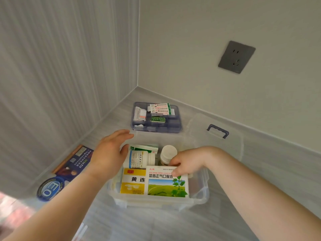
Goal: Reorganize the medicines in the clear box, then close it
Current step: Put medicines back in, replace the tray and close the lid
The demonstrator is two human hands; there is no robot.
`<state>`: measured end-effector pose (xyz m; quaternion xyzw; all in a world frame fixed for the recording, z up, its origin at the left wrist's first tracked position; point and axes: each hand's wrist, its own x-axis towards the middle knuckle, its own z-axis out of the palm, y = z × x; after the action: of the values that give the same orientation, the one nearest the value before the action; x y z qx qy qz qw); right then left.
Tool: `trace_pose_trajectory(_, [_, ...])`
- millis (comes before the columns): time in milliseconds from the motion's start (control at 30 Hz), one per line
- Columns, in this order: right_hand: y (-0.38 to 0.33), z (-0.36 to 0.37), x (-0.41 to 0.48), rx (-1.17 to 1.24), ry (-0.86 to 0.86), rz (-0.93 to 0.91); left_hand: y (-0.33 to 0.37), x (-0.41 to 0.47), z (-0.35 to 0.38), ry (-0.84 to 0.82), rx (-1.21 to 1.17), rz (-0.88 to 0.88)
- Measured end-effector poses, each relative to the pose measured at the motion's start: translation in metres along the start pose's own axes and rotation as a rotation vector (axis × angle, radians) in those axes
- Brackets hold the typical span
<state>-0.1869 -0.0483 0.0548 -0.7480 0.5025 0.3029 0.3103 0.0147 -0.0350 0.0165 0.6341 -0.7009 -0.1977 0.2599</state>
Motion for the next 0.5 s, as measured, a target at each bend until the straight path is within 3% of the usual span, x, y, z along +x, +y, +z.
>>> trace_pose_trajectory(67, [-0.004,0.005,0.001,-0.083,0.067,0.041,0.0,0.0,0.0,0.002,0.009,0.002])
trace_pose_trajectory(133, [-0.007,0.012,-0.001,-0.126,0.254,0.052,0.001,0.001,0.0,0.006,0.016,0.01])
trace_pose_trajectory(200, [-0.004,0.017,-0.006,-0.025,0.375,0.016,0.001,0.0,0.0,0.003,0.03,0.015])
trace_pose_trajectory(267, [-0.002,0.025,-0.012,0.114,0.37,-0.031,0.001,0.0,0.0,0.005,0.028,0.013])
trace_pose_trajectory(400, [-0.001,0.041,-0.012,0.123,0.447,-0.08,0.001,-0.001,0.0,0.009,0.019,0.015])
trace_pose_trajectory(500, [0.009,0.035,-0.012,0.258,0.609,-0.126,0.001,0.002,-0.001,-0.013,0.072,0.04])
